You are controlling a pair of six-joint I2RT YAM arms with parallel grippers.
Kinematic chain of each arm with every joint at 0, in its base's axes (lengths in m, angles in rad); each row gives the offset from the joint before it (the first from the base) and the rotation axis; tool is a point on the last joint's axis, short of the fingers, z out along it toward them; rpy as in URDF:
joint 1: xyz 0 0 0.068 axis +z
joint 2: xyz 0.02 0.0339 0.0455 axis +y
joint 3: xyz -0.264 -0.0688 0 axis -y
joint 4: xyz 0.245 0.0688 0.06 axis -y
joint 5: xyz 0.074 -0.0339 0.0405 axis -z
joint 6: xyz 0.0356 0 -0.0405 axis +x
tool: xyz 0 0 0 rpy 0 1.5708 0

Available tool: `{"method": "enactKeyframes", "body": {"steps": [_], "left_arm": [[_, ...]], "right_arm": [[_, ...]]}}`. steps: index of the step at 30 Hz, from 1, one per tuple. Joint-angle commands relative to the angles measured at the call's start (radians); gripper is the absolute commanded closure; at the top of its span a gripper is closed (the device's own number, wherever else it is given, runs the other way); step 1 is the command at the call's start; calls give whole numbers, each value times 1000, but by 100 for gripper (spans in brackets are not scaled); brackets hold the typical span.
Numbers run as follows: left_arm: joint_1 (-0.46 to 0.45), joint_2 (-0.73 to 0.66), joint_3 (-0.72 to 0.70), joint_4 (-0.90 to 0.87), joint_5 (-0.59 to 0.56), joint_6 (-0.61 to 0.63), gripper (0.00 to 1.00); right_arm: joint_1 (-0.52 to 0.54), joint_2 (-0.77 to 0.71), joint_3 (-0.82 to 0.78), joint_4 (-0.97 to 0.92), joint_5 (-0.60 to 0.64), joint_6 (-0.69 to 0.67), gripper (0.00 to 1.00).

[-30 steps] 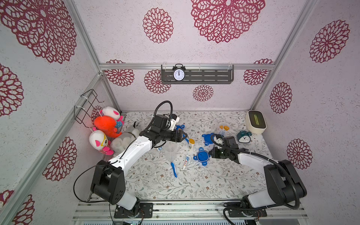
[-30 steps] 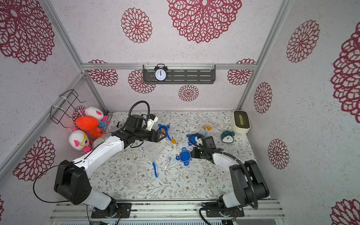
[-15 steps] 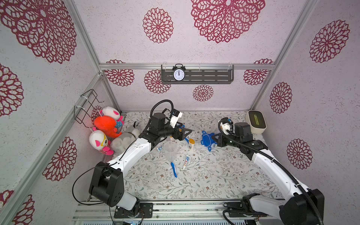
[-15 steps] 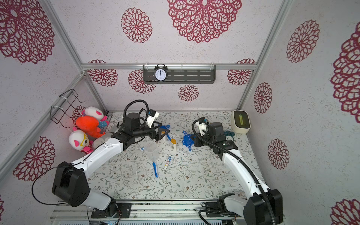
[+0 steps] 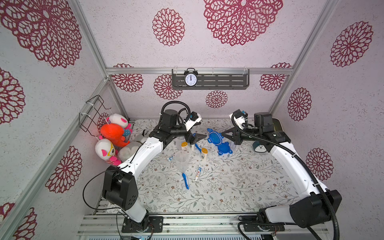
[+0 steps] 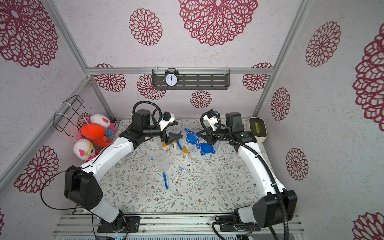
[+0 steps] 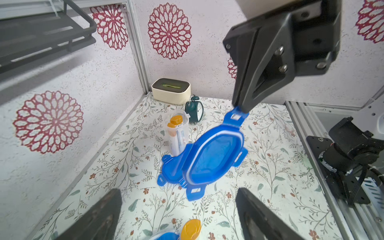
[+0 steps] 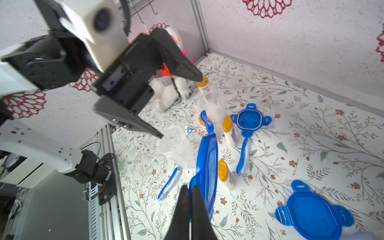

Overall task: Pack away toiletry kits
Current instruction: Pick up the lid from the center of the board.

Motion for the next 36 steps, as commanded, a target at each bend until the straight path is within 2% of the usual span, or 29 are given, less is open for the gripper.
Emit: {"method": "enactKeyframes", "body": {"steps": [1,4,13,19,26,31,34,36], "left_arm": [[29,24,38,-62,117,105,10],[30,48,83,-152,203,169,14],[23,101,136,-235,380,212,20],[-1,148,193,-251,384,191,28],[-17,196,251,-261,402,171,47],[-25,223,288,-277,406,168,70],[-30,235,303,-295,366,190,87],[-31,238,312,-271,289,180,100]], "right_arm": [[-12,5,87,-106,-116,-119,100],[-19,19,123,-126,-143,-143,100],[-23,69,204,-156,-218,-177,100],[-23,83,222,-141,-257,-178,100],[-23,83,221,-122,-275,-171,100],[-30,84,214,-109,-257,-162,100],[-45,73,174,-31,-236,-90,100],[-62,49,121,69,-168,10,66]]}}
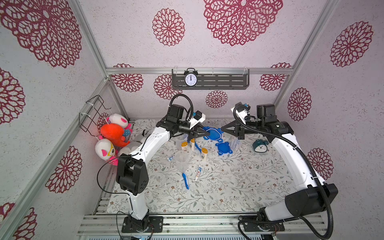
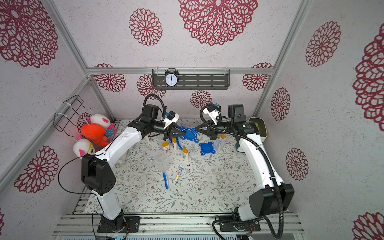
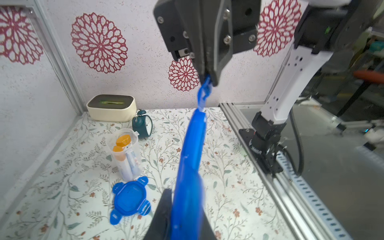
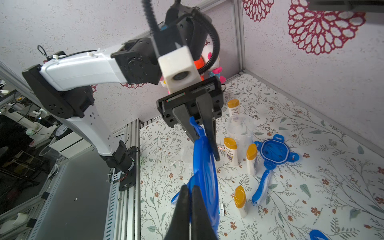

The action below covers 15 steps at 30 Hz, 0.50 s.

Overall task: Pack away toiletry kits
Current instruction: Pick up the lid from the center of the board.

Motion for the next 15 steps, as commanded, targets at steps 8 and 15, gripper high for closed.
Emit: {"method": "enactKeyframes", "body": {"steps": [8,15], "left_arm": [[-21,12,-12,373,-669,-133,100],[-130,40,-88,633,-1019,152,100]], "right_arm": [[-100,-221,-447,604,354,874,23],[-96,-298,-659,1001,404,1399,20]]}}
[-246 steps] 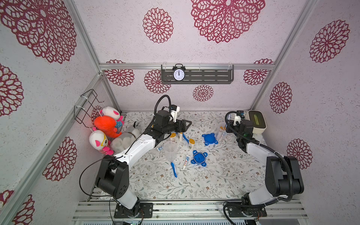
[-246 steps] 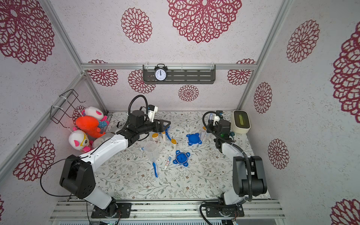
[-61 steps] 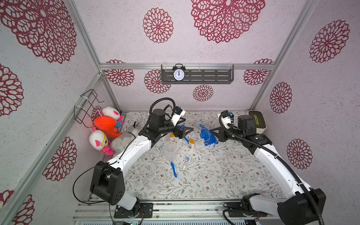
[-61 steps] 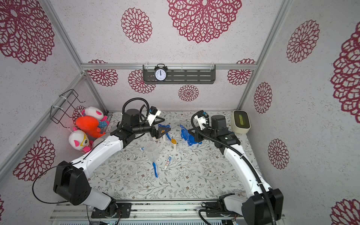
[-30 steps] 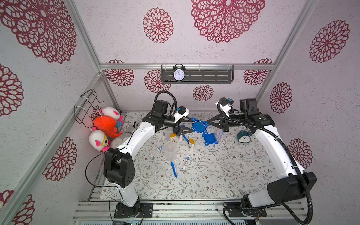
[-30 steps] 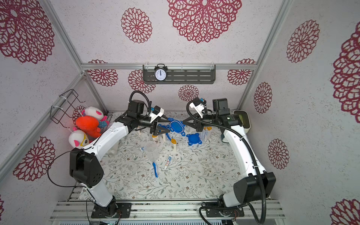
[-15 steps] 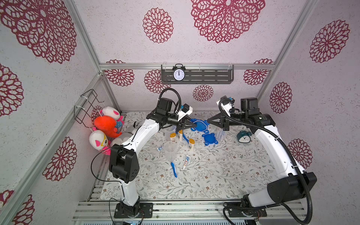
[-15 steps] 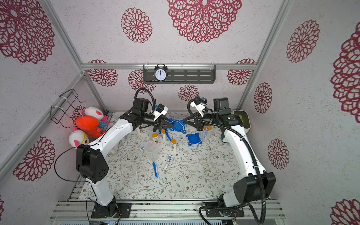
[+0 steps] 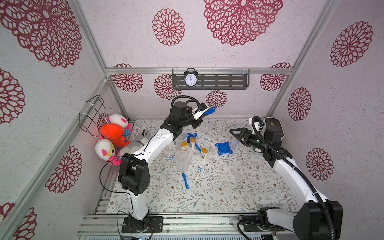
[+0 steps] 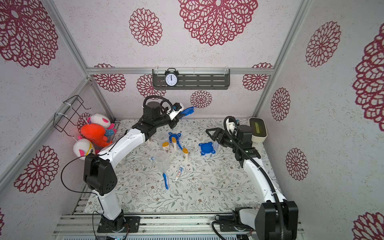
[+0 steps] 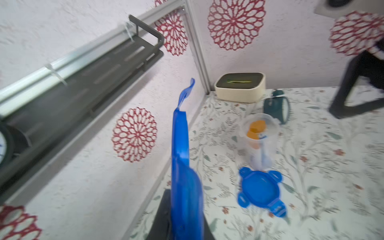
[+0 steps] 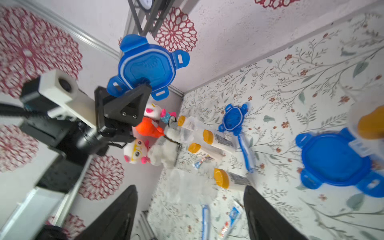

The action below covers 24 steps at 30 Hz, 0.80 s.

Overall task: Pack away toiletry kits
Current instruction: Pick up the lid from the center of the board.

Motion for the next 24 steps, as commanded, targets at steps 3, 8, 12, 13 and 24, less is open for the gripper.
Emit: {"method": "enactKeyframes", "body": {"steps": [3,8,12,13,24], "left_arm": [[-98,47,-62,241,-239,269,100],[-143,55,-108,328,-258,391,100],[-184,61,-139,410,-307,487,100],[-190,65,-137,413,-315,495,100],[-229,70,-185,514,-316,581,100]], "right_arm": [[9,-32,0,300,84,404,22],[14,7,22,366,87,487,31],[17,45,28,422,86,559,42],[18,51,28,426,83,572,43],[23,92,25,475,74,615,44]]}}
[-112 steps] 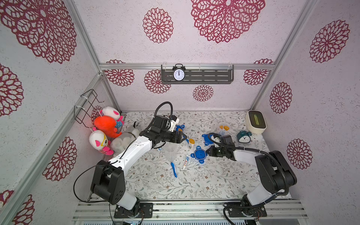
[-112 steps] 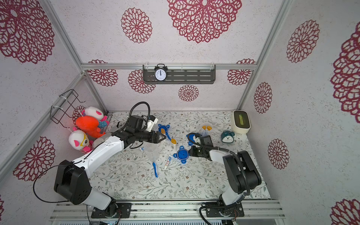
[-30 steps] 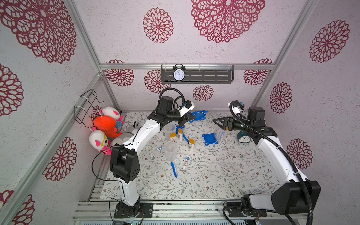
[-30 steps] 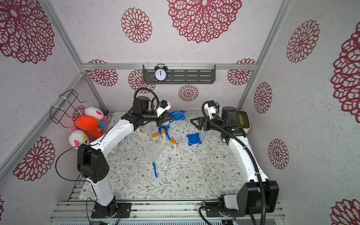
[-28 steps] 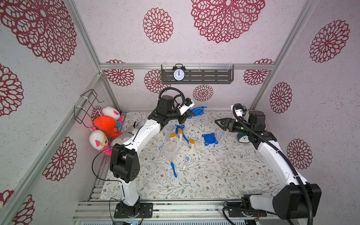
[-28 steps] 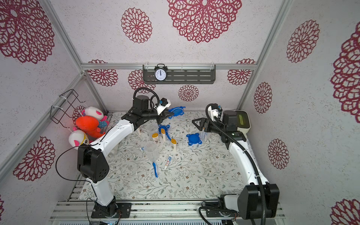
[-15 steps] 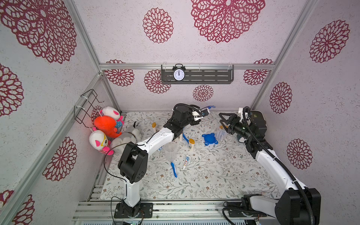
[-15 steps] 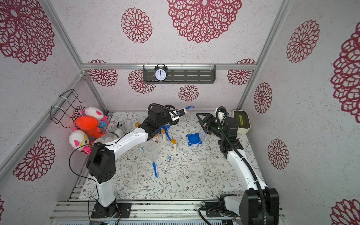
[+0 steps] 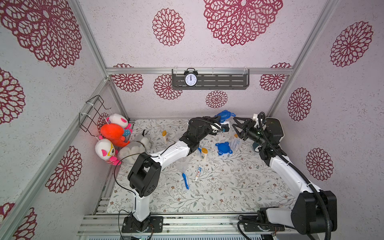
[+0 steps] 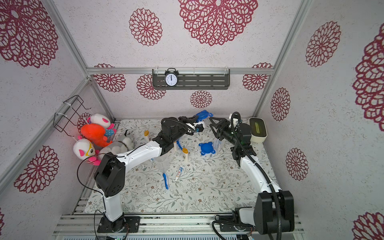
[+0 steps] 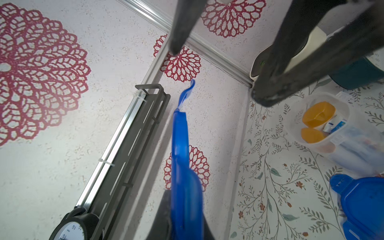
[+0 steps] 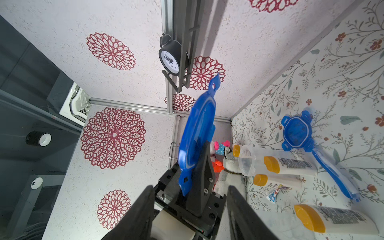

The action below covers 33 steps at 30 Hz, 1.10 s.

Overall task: Pack away toiletry kits
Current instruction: Pick up the lid from the center of the board.

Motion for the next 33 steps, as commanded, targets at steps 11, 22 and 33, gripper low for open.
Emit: {"method": "enactKeyframes", "body": {"steps": [11,22,33], "left_arm": [[-34,-4,-115,218,70,123,100],[-47,2,-141,283,122,150,93],[-7,-22,-205,388,31,-97,40]], "right_arm": [[4,60,23,141,-12,71,58],[1,66,2,140,-32,78,83],[-70,-57,-92,11,73,-65,96]]}}
